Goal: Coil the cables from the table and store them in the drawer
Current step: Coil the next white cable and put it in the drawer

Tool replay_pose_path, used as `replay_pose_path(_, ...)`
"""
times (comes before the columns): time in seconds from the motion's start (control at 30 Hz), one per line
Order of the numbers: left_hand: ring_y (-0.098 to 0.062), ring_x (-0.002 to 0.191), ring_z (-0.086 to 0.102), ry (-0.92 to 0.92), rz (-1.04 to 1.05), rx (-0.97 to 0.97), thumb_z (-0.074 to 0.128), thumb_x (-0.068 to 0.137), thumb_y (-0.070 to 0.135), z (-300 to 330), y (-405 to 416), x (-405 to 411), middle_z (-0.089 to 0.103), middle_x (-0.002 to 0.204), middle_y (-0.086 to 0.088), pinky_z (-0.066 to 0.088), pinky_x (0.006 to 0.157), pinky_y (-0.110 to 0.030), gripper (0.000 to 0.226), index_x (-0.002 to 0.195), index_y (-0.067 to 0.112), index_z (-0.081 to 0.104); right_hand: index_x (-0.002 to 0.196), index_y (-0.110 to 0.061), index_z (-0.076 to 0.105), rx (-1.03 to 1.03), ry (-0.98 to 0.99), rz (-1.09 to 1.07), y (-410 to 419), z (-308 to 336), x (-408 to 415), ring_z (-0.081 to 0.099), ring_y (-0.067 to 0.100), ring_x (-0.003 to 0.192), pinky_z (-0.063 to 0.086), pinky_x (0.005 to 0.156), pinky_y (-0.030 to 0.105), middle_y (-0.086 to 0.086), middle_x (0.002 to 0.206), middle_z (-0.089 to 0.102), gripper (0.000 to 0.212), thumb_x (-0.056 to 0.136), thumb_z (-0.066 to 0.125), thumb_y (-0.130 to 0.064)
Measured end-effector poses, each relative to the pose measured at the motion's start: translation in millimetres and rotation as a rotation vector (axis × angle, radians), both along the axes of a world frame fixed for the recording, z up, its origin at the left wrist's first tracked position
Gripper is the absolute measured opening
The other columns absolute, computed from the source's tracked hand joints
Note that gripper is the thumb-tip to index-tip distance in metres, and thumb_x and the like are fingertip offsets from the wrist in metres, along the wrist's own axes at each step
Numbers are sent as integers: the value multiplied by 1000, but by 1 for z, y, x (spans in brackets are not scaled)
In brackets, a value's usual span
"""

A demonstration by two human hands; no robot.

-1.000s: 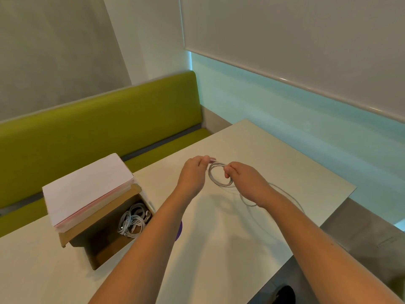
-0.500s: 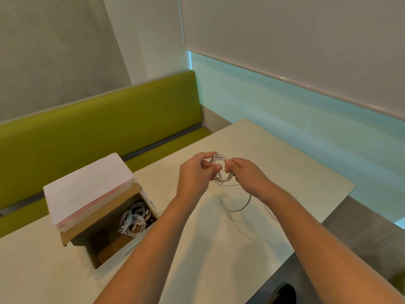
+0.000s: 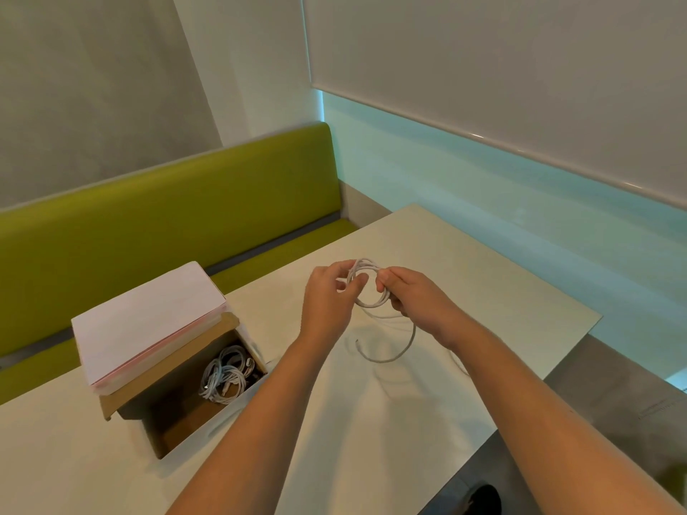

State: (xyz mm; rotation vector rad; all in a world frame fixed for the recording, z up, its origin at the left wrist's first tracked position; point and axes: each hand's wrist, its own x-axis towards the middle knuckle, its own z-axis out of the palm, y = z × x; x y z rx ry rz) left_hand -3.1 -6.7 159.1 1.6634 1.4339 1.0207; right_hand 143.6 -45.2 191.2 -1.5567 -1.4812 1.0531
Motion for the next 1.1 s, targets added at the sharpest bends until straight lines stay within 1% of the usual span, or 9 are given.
replay_pose_path(0.1, -10, 91, 68, -245, -152, -219, 62, 95, 24, 5, -2, -5, 75, 97, 0, 49, 83, -24, 19, 110, 16, 71, 79, -18, 55, 8, 3, -15, 0, -1, 2, 39, 14, 64, 34, 59, 22, -5, 69, 46, 32, 104, 37, -28)
replay_pose_path(0.2, -14, 83, 65, -408, -215, -326, 66, 92, 26, 7, -3, -15, 71, 83, -2, 54, 90, -32, 18, 99, 11, 74, 79, -19, 54, 0, 20, -42, 0, -4, 5, 38, 14, 63, 33, 59, 22, -6, 67, 45, 32, 104, 38, -29)
replay_pose_path(0.33, -11, 83, 64, -435, -242, -392, 62, 94, 25, 7, -3, -24, 71, 90, -2, 55, 81, -27, 18, 98, 16, 76, 78, -19, 55, 10, 0, -68, 1, -8, 8, 39, 13, 63, 33, 59, 23, -6, 67, 45, 33, 104, 37, -30)
replay_pose_path(0.6, -21, 71, 72, -480, 17, -395, 78, 81, 23, 8, -4, -14, 76, 85, -13, 60, 69, -26, 22, 96, 6, 77, 82, -17, 63, 74, -12, -143, 3, -16, 5, 45, 7, 65, 38, 68, 25, -10, 68, 51, 35, 103, 42, -35)
replay_pose_path(0.7, -20, 70, 71, -542, 67, -394, 78, 81, 19, 9, -5, -11, 76, 85, -12, 59, 67, -23, 21, 95, 3, 76, 90, -19, 70, 39, 67, -132, 2, -13, 7, 45, 3, 61, 37, 63, 19, -14, 67, 52, 32, 101, 46, -38)
replay_pose_path(0.8, -14, 65, 70, -627, 106, -382, 74, 84, 16, 14, -1, -12, 75, 81, -7, 58, 65, -20, 12, 88, 5, 76, 95, -25, 70, 13, 201, -127, 0, -17, 16, 47, 10, 64, 40, 60, 18, -7, 71, 52, 19, 98, 54, -34)
replay_pose_path(0.93, -9, 64, 67, -696, 126, -385, 72, 86, 19, 23, 7, -20, 73, 75, -3, 59, 68, -21, 11, 86, 9, 76, 97, -21, 69, -46, 98, -138, -5, -51, 28, 65, 14, 88, 45, 72, 13, -1, 96, 68, 7, 92, 65, -19)
replay_pose_path(1.0, -9, 67, 68, -749, 126, -397, 70, 87, 21, 27, 8, -22, 73, 77, -1, 59, 69, -21, 13, 87, 10, 77, 92, -21, 70, -120, 4, -140, -10, -72, 30, 64, 13, 94, 45, 79, 18, -2, 98, 70, 5, 90, 68, -18)
replay_pose_path(1.1, -8, 70, 68, -801, 111, -409, 68, 89, 21, 31, 8, -22, 74, 76, 1, 59, 71, -21, 14, 89, 10, 77, 88, -24, 71, -219, 6, -160, -18, -100, 31, 65, 18, 93, 49, 86, 27, -3, 97, 71, 5, 87, 71, -19)
